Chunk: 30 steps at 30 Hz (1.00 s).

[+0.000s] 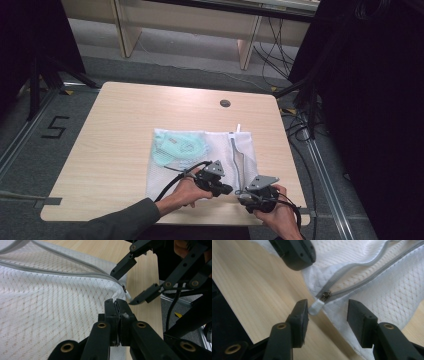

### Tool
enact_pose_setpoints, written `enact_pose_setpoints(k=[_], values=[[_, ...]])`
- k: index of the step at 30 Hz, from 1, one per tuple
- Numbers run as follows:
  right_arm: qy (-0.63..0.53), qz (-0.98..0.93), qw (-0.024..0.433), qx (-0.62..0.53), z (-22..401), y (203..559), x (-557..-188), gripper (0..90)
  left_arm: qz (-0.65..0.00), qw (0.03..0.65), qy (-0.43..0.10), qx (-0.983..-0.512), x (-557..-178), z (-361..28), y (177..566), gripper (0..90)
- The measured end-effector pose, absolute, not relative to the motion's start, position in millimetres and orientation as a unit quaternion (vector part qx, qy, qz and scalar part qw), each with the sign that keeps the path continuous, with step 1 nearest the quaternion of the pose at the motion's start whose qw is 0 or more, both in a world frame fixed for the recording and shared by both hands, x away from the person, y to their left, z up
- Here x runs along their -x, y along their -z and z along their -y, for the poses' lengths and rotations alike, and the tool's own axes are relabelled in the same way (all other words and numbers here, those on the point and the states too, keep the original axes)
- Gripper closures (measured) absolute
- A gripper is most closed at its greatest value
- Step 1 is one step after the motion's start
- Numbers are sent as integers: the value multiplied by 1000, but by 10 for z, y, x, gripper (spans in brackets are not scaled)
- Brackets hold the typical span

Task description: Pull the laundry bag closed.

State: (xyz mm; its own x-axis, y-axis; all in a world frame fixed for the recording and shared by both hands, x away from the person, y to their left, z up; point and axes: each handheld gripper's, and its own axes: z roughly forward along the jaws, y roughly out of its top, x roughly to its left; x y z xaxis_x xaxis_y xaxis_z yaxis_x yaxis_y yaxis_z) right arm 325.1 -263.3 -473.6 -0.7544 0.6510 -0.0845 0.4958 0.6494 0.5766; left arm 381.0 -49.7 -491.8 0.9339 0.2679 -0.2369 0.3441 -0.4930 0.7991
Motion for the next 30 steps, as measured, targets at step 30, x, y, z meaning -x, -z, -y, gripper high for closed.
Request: enact_pose_setpoints(k=[30], values=[[-331, -884, 130, -302, 2720, 4708, -3255, 696, -185, 473, 54, -860, -3839, 479, 4926, 877]])
